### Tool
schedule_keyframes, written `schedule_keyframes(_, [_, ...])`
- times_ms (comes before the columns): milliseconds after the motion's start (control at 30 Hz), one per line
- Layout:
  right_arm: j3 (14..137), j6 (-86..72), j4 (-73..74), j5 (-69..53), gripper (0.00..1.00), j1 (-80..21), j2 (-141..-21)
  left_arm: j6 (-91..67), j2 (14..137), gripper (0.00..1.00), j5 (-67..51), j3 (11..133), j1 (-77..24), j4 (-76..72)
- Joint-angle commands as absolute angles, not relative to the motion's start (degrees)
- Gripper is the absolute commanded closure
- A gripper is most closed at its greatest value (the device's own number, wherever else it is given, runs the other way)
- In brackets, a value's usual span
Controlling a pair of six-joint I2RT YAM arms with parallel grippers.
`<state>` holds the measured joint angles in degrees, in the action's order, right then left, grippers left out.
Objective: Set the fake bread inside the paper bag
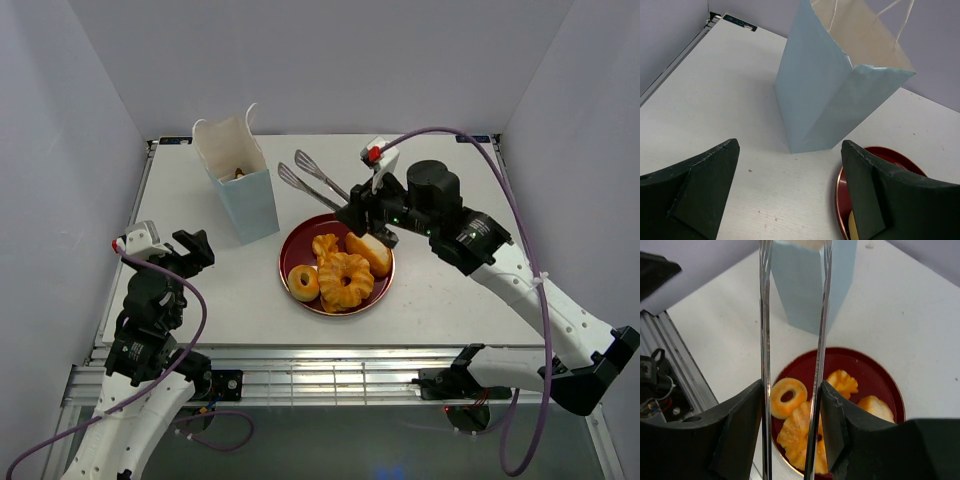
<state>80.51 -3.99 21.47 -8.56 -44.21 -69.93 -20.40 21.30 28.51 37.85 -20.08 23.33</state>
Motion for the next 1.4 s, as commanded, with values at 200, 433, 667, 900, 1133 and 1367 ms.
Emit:
schedule_keyframes(200, [62.76, -3.60, 21.88, 3.86, 0.46, -43.95, -57.05, -20.13, 21.97, 0.07, 28.92, 37.27, -20.30, 22.94])
schedule_keyframes(433, [53.71, -3.34, 22.15, -2.08, 0.47, -44.03, -52.83, -20.13, 22.06, 0.07, 28.83, 37.27, -20.30, 22.85])
schedule_keyframes(667, [49.31, -3.87, 22.24, -9.14, 0.48, -46.40, -52.03, -20.04, 21.97, 0.07, 29.00, 37.27, -20.22, 22.94])
schedule_keyframes(900, [48.87, -5.36, 23.64, -4.84, 0.44, -56.06, -53.61, -20.04, 22.06, 0.07, 29.00, 37.27, -20.30, 22.85])
schedule_keyframes(1133, [50.27, -6.24, 26.01, 4.90, 0.42, -64.50, -59.14, -20.13, 21.97, 0.07, 28.92, 37.27, -20.30, 22.85])
schedule_keyframes(1367, [50.98, -6.59, 26.63, 8.26, 0.42, -65.65, -62.75, -20.13, 21.80, 0.07, 28.48, 37.27, -20.30, 22.94])
